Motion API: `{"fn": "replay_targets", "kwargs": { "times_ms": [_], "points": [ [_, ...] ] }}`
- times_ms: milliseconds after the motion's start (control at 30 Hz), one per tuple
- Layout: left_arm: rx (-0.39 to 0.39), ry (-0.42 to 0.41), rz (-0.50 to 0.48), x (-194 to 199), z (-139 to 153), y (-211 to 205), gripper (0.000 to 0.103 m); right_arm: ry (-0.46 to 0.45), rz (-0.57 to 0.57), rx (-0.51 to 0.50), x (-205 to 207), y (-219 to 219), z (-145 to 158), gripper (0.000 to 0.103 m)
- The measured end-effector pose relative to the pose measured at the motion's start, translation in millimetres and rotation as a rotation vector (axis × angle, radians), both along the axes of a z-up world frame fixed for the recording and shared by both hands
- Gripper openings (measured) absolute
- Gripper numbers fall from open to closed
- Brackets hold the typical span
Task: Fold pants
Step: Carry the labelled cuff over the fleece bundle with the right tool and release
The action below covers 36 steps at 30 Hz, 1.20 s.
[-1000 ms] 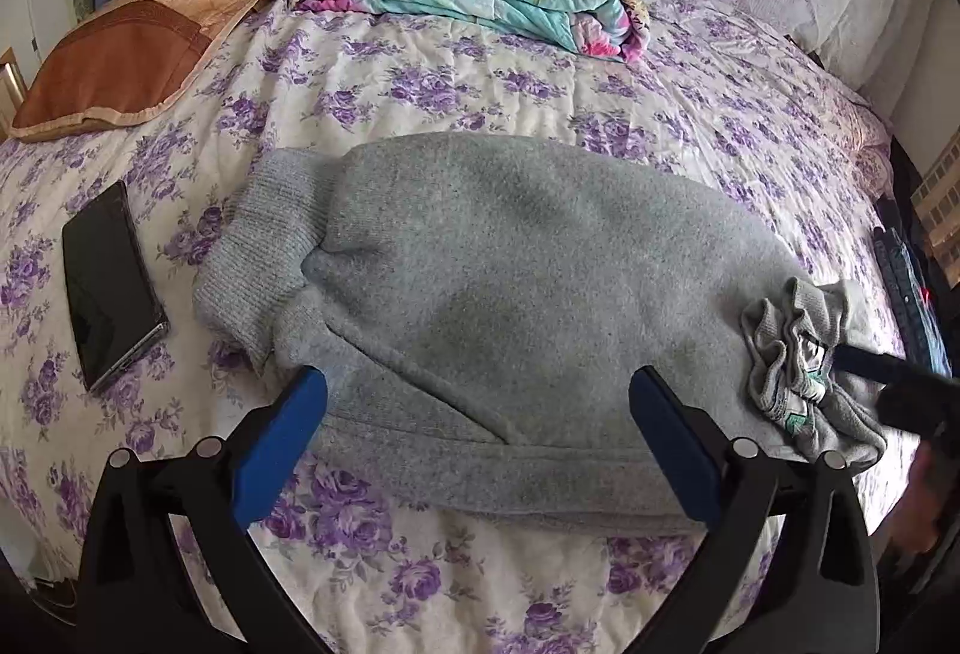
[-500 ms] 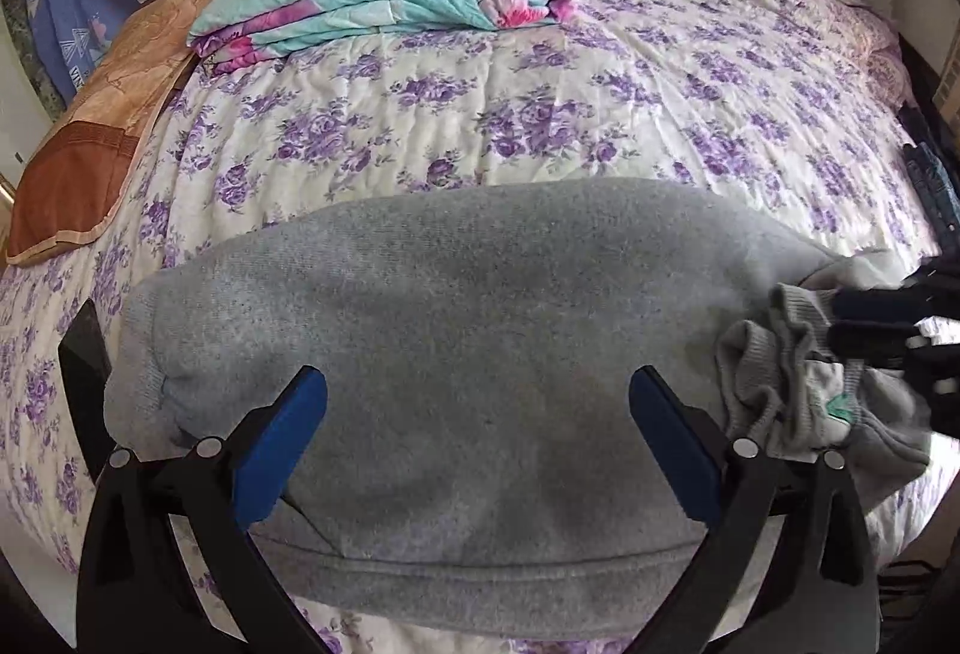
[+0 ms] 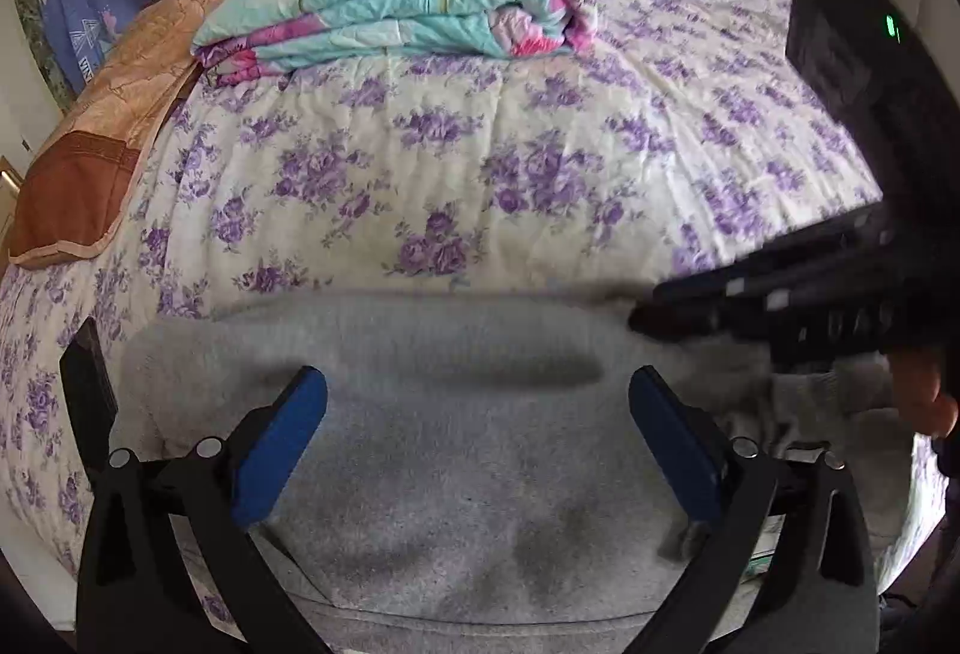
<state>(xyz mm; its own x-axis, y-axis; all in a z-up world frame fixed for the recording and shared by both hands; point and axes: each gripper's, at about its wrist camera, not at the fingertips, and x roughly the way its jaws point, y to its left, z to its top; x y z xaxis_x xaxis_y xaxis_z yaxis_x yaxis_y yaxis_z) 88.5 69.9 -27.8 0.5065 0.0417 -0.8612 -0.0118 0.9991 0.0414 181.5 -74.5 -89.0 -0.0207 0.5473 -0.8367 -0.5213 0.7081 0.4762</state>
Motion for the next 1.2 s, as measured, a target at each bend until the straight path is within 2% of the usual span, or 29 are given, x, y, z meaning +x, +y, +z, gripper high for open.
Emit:
{"fn": "replay_targets", "kwargs": {
  "times_ms": [100, 133, 200, 267, 400, 467, 633, 733, 800, 833, 900, 967, 1000, 1067, 1133, 1200],
  "points": [
    [0.105, -0.073, 0.048, 11, 8, -5, 0.099, -0.001, 0.022, 0.018, -22, -10, 0, 0.029],
    [0.143, -0.062, 0.061, 18, 3, -6, 0.099, -0.007, 0.018, 0.022, -25, -13, 0, 0.03],
    [0.19, 0.017, 0.057, 31, -17, -8, 0.099, -0.002, 0.006, 0.036, -27, -18, 0, 0.03],
    [0.201, 0.056, 0.045, 31, -35, -7, 0.099, 0.037, -0.018, 0.06, -21, -24, -1, 0.033],
    [0.165, 0.022, 0.036, 13, -40, 3, 0.099, 0.135, -0.069, 0.106, -3, -27, -4, 0.042],
    [0.14, 0.021, 0.045, 9, -40, 6, 0.099, 0.133, -0.054, 0.083, -1, -12, -4, 0.048],
    [0.122, -0.003, 0.058, 2, -29, 6, 0.098, 0.136, -0.05, -0.01, 6, 24, -13, 0.047],
    [0.123, -0.053, 0.047, -14, -19, 5, 0.098, 0.105, -0.066, -0.01, 8, 27, -11, 0.033],
    [0.118, -0.049, 0.015, -26, -18, 5, 0.098, 0.116, -0.09, 0.019, 12, 20, -14, 0.027],
    [0.103, -0.03, -0.011, -29, -20, 7, 0.098, 0.115, -0.112, 0.045, 15, 14, -11, 0.023],
    [0.06, 0.071, -0.032, -27, -38, 16, 0.098, 0.068, -0.179, 0.117, 22, 5, 0, 0.02],
    [0.005, 0.176, 0.027, -19, -67, 37, 0.099, 0.035, -0.24, 0.193, 28, -5, 14, 0.013],
    [-0.028, 0.158, 0.035, -20, -71, 44, 0.099, 0.025, -0.24, 0.203, 30, -4, 15, 0.013],
    [0.012, 0.138, 0.022, -24, -68, 39, 0.099, -0.028, -0.263, 0.128, 36, 1, 5, 0.012],
    [0.042, 0.133, 0.024, -25, -68, 35, 0.099, 0.038, -0.29, 0.079, 54, 2, -21, 0.011],
    [0.05, 0.13, 0.022, -24, -68, 35, 0.099, 0.042, -0.287, 0.055, 59, 3, -32, 0.011]
  ]
}}
